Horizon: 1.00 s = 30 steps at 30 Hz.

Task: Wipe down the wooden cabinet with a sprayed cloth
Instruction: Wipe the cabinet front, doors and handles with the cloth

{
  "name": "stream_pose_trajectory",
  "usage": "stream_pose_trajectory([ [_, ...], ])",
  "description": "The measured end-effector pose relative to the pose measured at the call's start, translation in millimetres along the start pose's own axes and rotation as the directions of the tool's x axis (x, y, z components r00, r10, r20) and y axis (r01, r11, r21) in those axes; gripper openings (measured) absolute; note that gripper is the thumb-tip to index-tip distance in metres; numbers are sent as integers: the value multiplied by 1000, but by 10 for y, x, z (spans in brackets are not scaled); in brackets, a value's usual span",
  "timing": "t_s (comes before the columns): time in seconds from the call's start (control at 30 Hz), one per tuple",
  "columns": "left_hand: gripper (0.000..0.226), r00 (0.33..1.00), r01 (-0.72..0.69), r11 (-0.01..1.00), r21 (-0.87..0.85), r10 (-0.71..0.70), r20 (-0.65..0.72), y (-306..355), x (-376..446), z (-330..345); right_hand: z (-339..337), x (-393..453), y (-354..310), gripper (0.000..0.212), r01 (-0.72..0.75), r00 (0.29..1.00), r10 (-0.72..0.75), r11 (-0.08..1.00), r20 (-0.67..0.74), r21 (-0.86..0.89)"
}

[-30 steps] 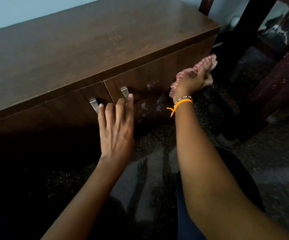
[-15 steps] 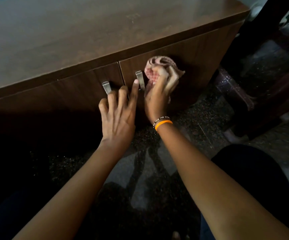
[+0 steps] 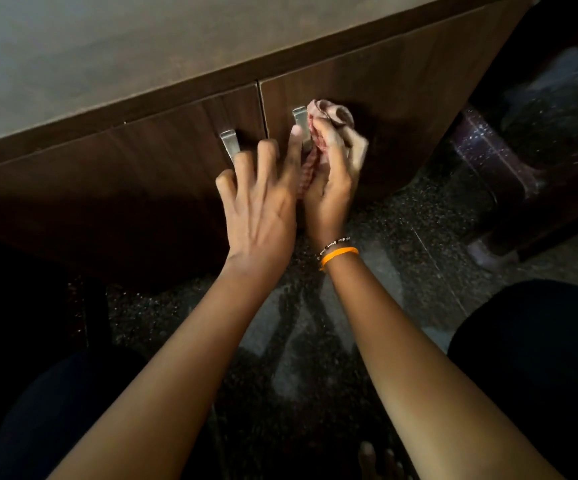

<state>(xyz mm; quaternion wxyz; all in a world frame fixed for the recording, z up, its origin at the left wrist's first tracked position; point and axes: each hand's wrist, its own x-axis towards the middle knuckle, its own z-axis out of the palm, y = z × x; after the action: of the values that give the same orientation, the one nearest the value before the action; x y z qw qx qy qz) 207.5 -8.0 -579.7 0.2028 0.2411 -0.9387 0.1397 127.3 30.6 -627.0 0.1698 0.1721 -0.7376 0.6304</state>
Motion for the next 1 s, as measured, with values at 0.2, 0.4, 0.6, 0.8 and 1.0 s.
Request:
stream_pose_trajectory([
  [0.2, 62, 1000, -9, 1000, -27, 9, -16, 41, -31, 68, 103, -200, 117, 28, -198, 979, 203, 957, -2, 211],
  [0.4, 70, 1000, -10, 1000, 28, 10, 28, 39, -69, 101, 250, -530, 517, 65, -702, 706, 696, 668, 127, 247],
  [0.6, 69, 986, 19, 991, -129, 3, 168, -18, -69, -69, 236, -496, 366, 74, -719, 687, 720, 653, 102, 236],
  [0.8, 63, 962, 37, 957, -288, 44, 269, -11, -30, -117, 360, -541, 149, 49, -213, 975, 204, 971, -87, -105],
  [1.0, 80, 939, 18, 946, -325, 96, 331, -56, 8, -166, 373, -756, 748, 70, -463, 864, 448, 886, 231, 16],
])
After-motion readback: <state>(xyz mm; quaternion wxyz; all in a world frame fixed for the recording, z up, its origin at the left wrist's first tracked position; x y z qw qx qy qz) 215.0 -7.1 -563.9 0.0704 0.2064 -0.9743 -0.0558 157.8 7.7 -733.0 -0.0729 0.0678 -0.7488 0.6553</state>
